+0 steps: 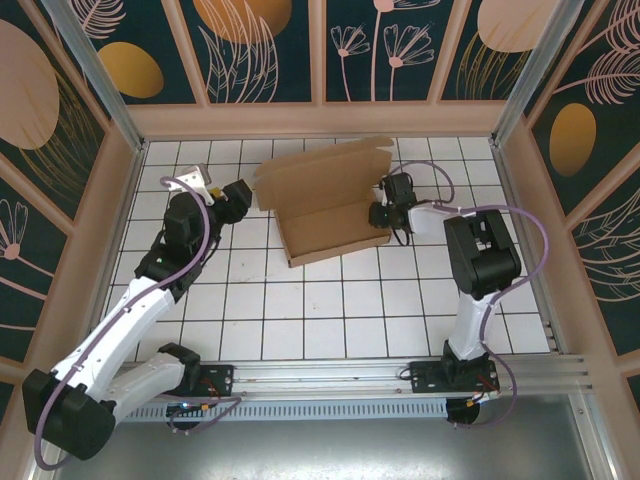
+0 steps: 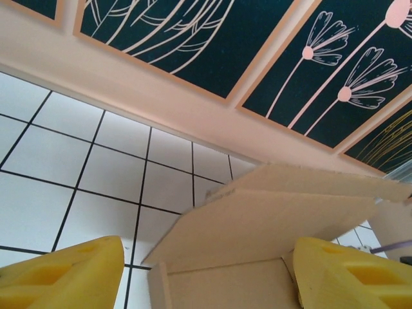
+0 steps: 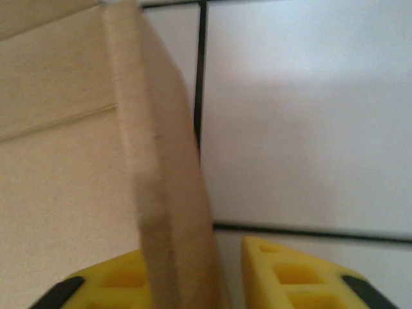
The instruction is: Fold the paper box
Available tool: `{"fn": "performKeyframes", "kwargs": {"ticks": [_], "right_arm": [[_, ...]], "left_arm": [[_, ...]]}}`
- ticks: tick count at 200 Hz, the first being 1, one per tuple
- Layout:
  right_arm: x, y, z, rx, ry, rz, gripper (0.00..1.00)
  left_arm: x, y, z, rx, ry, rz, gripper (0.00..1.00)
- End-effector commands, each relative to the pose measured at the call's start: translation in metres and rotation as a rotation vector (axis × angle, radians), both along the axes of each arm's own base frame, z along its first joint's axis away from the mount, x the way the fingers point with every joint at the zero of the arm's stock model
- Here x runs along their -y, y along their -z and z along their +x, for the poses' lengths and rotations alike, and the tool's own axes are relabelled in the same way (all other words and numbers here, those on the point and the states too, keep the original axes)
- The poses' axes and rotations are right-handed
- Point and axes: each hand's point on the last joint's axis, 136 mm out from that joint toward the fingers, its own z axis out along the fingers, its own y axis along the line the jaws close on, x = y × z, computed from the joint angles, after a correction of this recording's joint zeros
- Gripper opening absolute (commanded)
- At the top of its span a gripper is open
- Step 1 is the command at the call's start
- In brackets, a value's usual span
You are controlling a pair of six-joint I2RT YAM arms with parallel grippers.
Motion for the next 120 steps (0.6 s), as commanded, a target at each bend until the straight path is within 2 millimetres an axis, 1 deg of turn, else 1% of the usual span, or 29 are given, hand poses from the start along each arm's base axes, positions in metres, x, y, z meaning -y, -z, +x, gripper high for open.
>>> {"fn": "performKeyframes", "kwargs": {"ticks": [1,10,30,45,65,79,89,98,115,120], "right_arm": [[-0.006,-0.002,-0.020,-0.014,0.120,0.081,0.24],[-0.003,0.000,-0.030,-0.019,0.178,0.090,0.25],[-0.011,-0.001,-0.052,-0.017,0.223,0.125,0.29],[-0.025,-0.006,-0.066,0.002,0.193,0.159,0.32],[-0.033,-0.008,-0.080,0.007,0.151,0.177,0.35],[-0.032,-0.003,-0.088,-0.009,0.130,0.169,0.36],[-0.030,0.001,-0.093,-0.020,0.104,0.150,0.35],[-0.025,0.007,-0.097,-0.036,0.090,0.123,0.34],[-0.018,0.011,-0.100,-0.051,0.076,0.103,0.33],[-0.020,0.011,-0.101,-0.058,0.059,0.115,0.32]], "left_arm": [[0.003,0.015,-0.001,-0.039,0.009,-0.035,0.69],[0.010,0.023,-0.001,-0.065,0.042,-0.048,0.69],[0.030,0.040,-0.002,-0.119,0.137,-0.087,0.66],[0.041,0.052,-0.006,-0.157,0.188,-0.115,0.65],[0.050,0.068,-0.012,-0.197,0.222,-0.085,0.66],[0.047,0.079,-0.013,-0.220,0.211,-0.043,0.66],[0.039,0.086,-0.013,-0.232,0.179,0.002,0.67],[0.034,0.090,-0.012,-0.240,0.159,0.041,0.69],[0.025,0.097,-0.010,-0.247,0.123,0.095,0.70],[0.022,0.101,-0.009,-0.253,0.109,0.104,0.70]]}}
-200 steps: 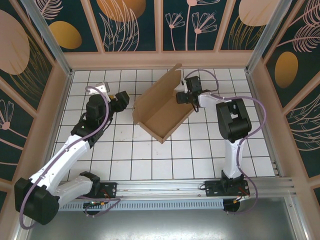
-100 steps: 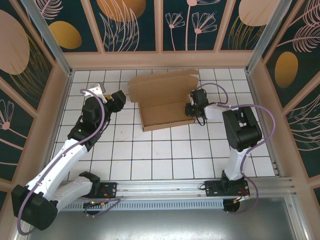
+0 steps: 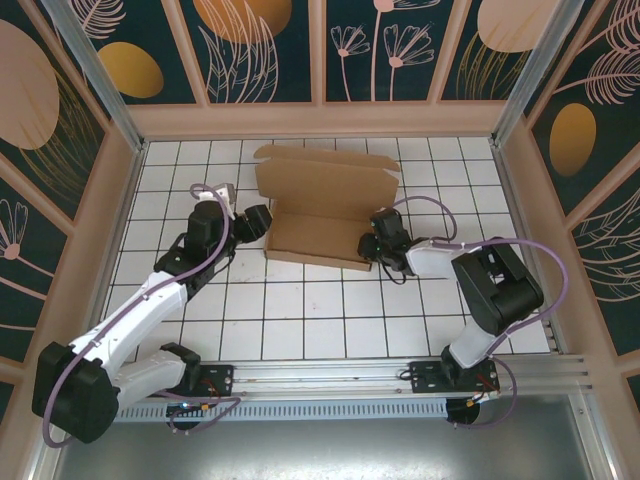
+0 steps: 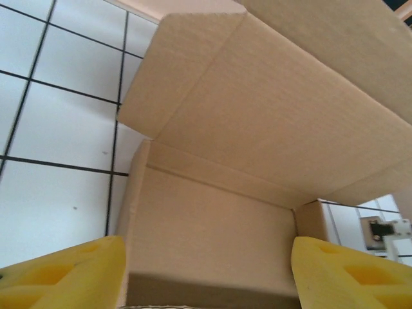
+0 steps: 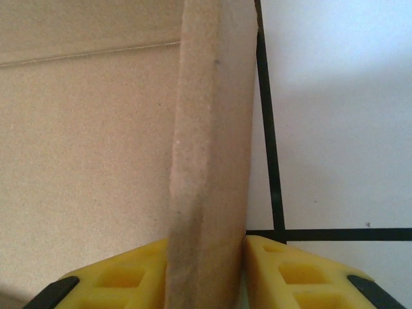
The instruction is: Fold the paper box
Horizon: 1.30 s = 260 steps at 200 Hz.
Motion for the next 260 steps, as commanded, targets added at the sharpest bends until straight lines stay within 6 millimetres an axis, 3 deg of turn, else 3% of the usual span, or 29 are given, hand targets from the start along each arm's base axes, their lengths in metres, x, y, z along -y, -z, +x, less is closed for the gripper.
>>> {"fn": "performKeyframes", "kwargs": {"ticks": [1,41,63,83,104,125,155,170,195,222,260], "right_arm": [[0.009,0.007,-0.011,-0.029,-0.038,-0.019,0.31],[0.006,0.001,-0.020,-0.012,-0.135,-0.039,0.29],[0.002,-0.009,-0.023,0.023,-0.177,-0.018,0.35],[-0.003,-0.038,-0.016,0.106,-0.188,0.012,0.48],[-0.002,-0.092,-0.008,0.286,-0.184,0.053,0.58],[0.023,-0.139,-0.001,0.497,-0.111,0.002,0.58],[0.036,-0.180,-0.001,0.829,-0.231,-0.141,0.59],[0.042,-0.198,0.006,0.915,-0.267,-0.162,0.59],[0.050,-0.219,0.013,1.058,-0.336,-0.183,0.62],[0.046,-0.209,0.023,1.081,-0.479,-0.212,0.62],[0.040,-0.182,0.031,1.059,-0.616,-0.196,0.63]], "left_arm": [[-0.014,0.017,0.001,-0.019,-0.043,0.106,0.70],[-0.012,0.058,0.000,-0.108,-0.047,0.099,0.69],[-0.016,0.077,0.001,-0.147,-0.091,0.093,0.69],[-0.015,0.094,0.001,-0.190,-0.117,0.062,0.68],[-0.014,0.101,0.003,-0.208,-0.128,0.046,0.66],[-0.024,0.080,0.007,-0.150,-0.176,0.063,0.67],[-0.049,-0.005,0.012,0.156,-0.262,0.069,0.70],[-0.064,-0.032,0.020,0.225,-0.337,0.108,0.72],[-0.099,-0.043,0.051,0.164,-0.455,0.039,0.77],[-0.118,-0.041,0.081,0.158,-0.537,-0.064,0.77],[-0.092,-0.030,0.136,0.147,-0.385,-0.127,0.78]]}}
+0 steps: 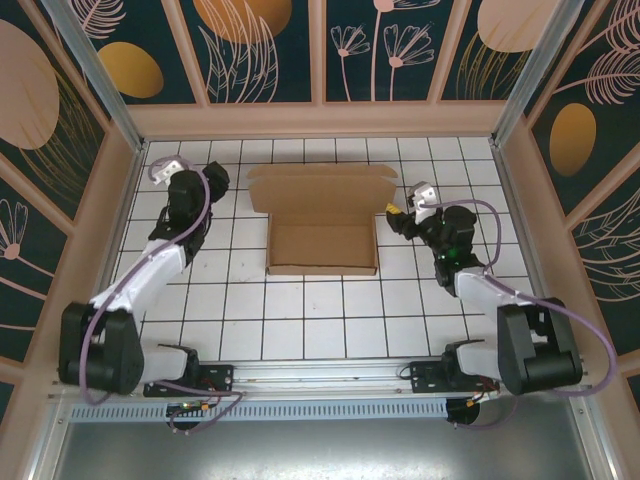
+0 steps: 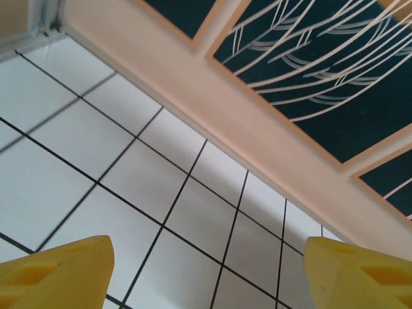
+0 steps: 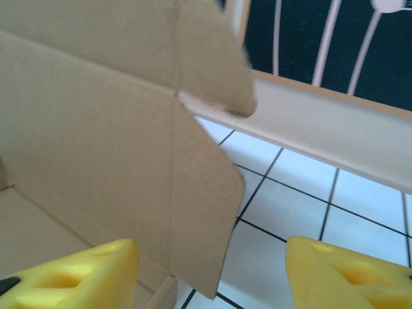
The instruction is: Fold the paper box
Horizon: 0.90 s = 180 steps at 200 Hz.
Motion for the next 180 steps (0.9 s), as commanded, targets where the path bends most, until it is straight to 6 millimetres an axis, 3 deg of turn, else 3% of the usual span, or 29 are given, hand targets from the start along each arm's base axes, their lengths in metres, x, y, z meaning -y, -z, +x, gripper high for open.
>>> {"fn": "performKeyframes", "kwargs": {"ticks": [1,8,13,31,61,73,114,137,180], "right_arm": [[-0.017,-0.015,0.001,0.118,-0.155,-0.049,0.62],[-0.019,-0.013,0.004,0.119,-0.163,-0.058,0.62],[-0.019,-0.013,0.005,0.123,-0.167,-0.057,0.62],[-0.018,-0.013,0.016,0.133,-0.155,-0.066,0.62],[-0.019,-0.007,0.031,0.119,-0.175,-0.079,0.62],[-0.018,-0.005,0.036,0.114,-0.188,-0.077,0.61],[-0.025,0.003,0.042,0.065,-0.294,-0.052,0.56],[-0.031,0.008,0.043,0.029,-0.338,-0.039,0.46],[-0.029,0.004,0.046,0.027,-0.273,-0.012,0.14]], "left_arm": [[0.023,-0.017,0.035,0.070,0.117,-0.065,0.78],[0.024,-0.005,0.041,0.043,0.132,-0.057,0.78],[0.024,-0.012,0.050,0.052,0.137,-0.056,0.78],[0.018,0.005,0.070,0.008,0.158,-0.084,0.76],[0.012,0.015,0.086,0.030,0.215,-0.188,0.71],[0.019,0.027,0.091,0.020,0.250,-0.215,0.70],[0.045,0.034,0.102,0.026,0.382,-0.314,0.66],[0.052,0.036,0.103,0.025,0.419,-0.331,0.64],[0.059,0.044,0.094,0.027,0.451,-0.392,0.61]]}}
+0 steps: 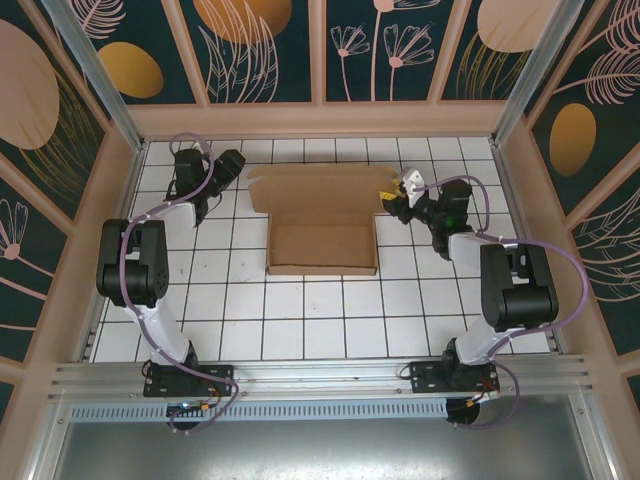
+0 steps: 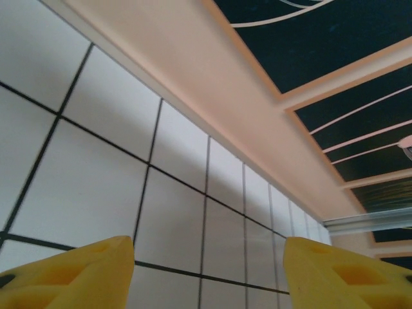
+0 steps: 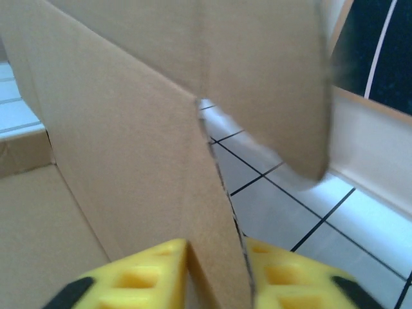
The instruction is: Fold the paper box
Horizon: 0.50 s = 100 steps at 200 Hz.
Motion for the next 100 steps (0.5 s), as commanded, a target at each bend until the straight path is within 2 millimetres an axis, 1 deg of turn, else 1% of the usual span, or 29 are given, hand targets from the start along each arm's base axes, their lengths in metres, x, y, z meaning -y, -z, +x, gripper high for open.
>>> {"fn": "performKeyframes", "kwargs": {"ticks": [1,24,45,69,90,99,100], "right_arm": [[-0.002,-0.008,0.003,0.012,0.019,0.019,0.13],[-0.003,-0.015,0.002,-0.003,0.066,0.041,0.00],[-0.005,-0.020,-0.002,0.009,0.144,0.049,0.00],[-0.017,-0.021,-0.006,0.016,0.241,0.028,0.00],[-0.017,-0.032,-0.001,-0.021,0.390,0.113,0.00],[-0.018,-0.036,0.000,-0.037,0.450,0.144,0.00],[-0.018,-0.036,0.000,-0.038,0.455,0.145,0.00]], "left_arm": [[0.011,-0.009,-0.002,0.048,0.049,-0.060,0.61],[0.015,-0.003,-0.007,0.038,0.061,-0.090,0.60],[0.021,0.000,-0.014,0.035,0.079,-0.096,0.60],[0.033,0.001,-0.020,0.032,0.106,-0.093,0.60],[0.041,0.006,-0.026,0.019,0.109,-0.101,0.60],[0.045,0.000,-0.026,0.035,0.111,-0.114,0.59],[0.045,0.004,-0.029,0.024,0.111,-0.115,0.59]]}}
